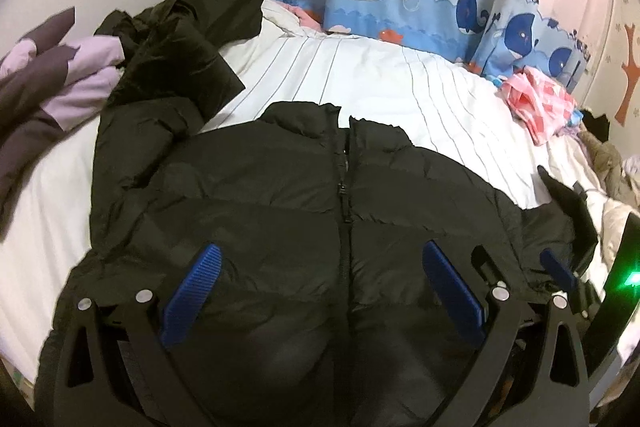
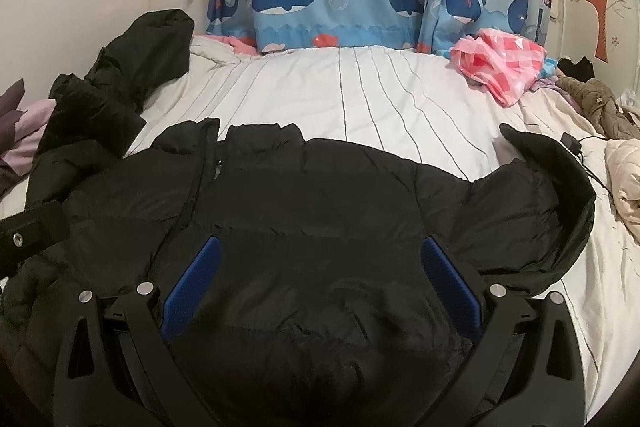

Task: Fold large clothes
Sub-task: 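Position both grippers over the black puffer jacket body, then grasp the jacket sleeve cuff with the right gripper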

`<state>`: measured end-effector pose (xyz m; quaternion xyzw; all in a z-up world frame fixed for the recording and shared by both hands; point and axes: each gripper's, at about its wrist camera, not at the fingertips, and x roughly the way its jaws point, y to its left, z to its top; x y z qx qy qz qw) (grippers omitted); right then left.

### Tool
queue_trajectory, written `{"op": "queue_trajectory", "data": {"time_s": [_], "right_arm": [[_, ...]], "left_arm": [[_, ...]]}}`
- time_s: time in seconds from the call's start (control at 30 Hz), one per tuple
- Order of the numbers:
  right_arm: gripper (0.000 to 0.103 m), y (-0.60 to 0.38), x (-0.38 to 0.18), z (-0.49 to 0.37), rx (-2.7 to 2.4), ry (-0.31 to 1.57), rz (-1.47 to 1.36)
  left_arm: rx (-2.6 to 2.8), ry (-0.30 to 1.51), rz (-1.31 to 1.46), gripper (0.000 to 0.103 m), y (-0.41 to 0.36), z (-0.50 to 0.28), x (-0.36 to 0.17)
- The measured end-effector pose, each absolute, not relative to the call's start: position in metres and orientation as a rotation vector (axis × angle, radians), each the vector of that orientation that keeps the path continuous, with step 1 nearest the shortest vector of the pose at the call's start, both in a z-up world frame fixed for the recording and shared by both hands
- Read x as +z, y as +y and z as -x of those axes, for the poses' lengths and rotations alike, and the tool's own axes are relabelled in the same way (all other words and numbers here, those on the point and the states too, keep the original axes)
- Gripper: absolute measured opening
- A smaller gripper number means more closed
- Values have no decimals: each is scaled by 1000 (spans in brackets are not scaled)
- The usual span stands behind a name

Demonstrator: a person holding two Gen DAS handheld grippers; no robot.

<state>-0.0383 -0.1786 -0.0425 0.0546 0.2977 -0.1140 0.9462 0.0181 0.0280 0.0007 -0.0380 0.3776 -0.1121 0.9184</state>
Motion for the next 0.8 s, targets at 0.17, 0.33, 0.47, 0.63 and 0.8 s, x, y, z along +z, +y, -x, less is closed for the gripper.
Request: {"op": "queue_trajectory", "data": {"time_s": [0.17, 0.33, 0.47, 0.63, 0.8], "right_arm": [[97, -177, -43, 38, -223, 608, -113], [97, -179, -43, 38, -216, 610, -123], [97, -179, -41, 39, -217, 604, -121], [97, -180, -37, 39, -234, 609, -82], [97, -205, -11, 41, -323, 571, 35]], "left_arm": [[-230, 795, 133, 97, 30, -21, -5], [-227, 800, 74, 97, 19, -22, -9], [-233, 791, 32, 97, 13, -19, -8], [-240, 801, 58, 97, 16, -22, -8], [-239, 828, 102, 97, 20, -27, -13]]}}
